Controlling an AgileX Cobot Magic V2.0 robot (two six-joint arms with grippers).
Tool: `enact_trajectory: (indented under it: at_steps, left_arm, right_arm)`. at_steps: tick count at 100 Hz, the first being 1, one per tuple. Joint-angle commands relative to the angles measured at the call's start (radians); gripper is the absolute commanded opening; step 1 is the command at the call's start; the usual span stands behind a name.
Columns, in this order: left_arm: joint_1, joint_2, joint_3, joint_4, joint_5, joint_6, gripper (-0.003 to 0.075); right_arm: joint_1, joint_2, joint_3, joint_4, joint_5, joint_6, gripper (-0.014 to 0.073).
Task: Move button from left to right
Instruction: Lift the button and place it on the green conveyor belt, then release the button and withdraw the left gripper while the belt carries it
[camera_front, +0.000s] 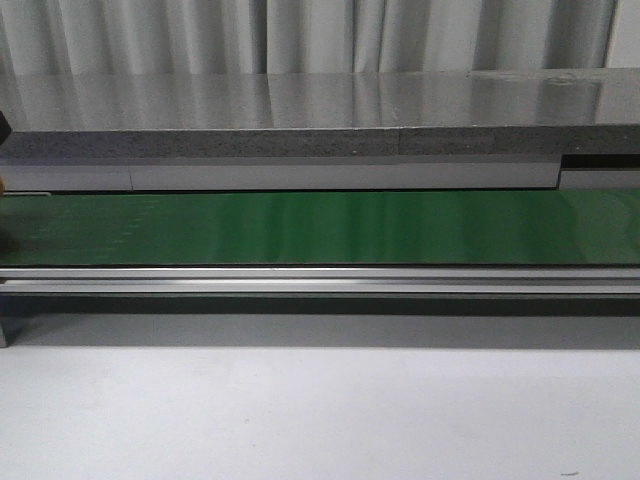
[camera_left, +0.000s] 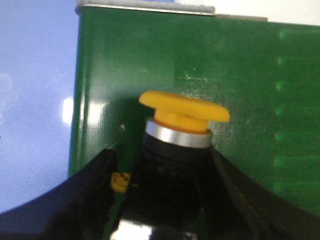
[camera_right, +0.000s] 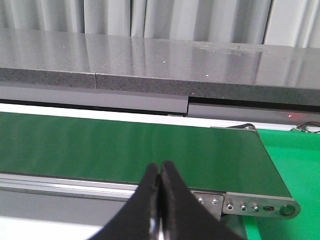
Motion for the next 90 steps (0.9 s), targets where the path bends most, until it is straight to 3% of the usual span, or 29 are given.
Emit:
enact_trajectory:
  at_steps: [1, 7, 17, 54, 90]
  left_arm:
    - [-0.014, -0.048, -0.032, -0.019, -0.034, -0.002, 0.0479]
    - [-0.014, -0.053, -0.032, -0.022, -0.034, -0.002, 0.0578]
    - [-0.014, -0.068, -0.032, -0.022, -0.034, -0.002, 0.0648]
    - [-0.016, -0.277, 0.048, -0.022, -0.098, -0.002, 0.0646]
    - [-0.145, -0.701, 0.437, -0.022, -0.43, -0.002, 0.0645]
  right_arm:
    - [0.002, -0.014, 0.001, -0.01, -0.083, -0.001, -0.0067]
    - [0.002, -0.014, 0.001, -0.01, -0.083, -0.001, -0.0067]
    - [0.002, -0.014, 0.001, -0.01, -0.083, -0.001, -0.0067]
    - [0.002, -0.014, 0.001, -0.01, -0.083, -0.001, -0.0067]
    - [0.002, -0.014, 0.001, -0.01, -0.083, -0.001, -0.0067]
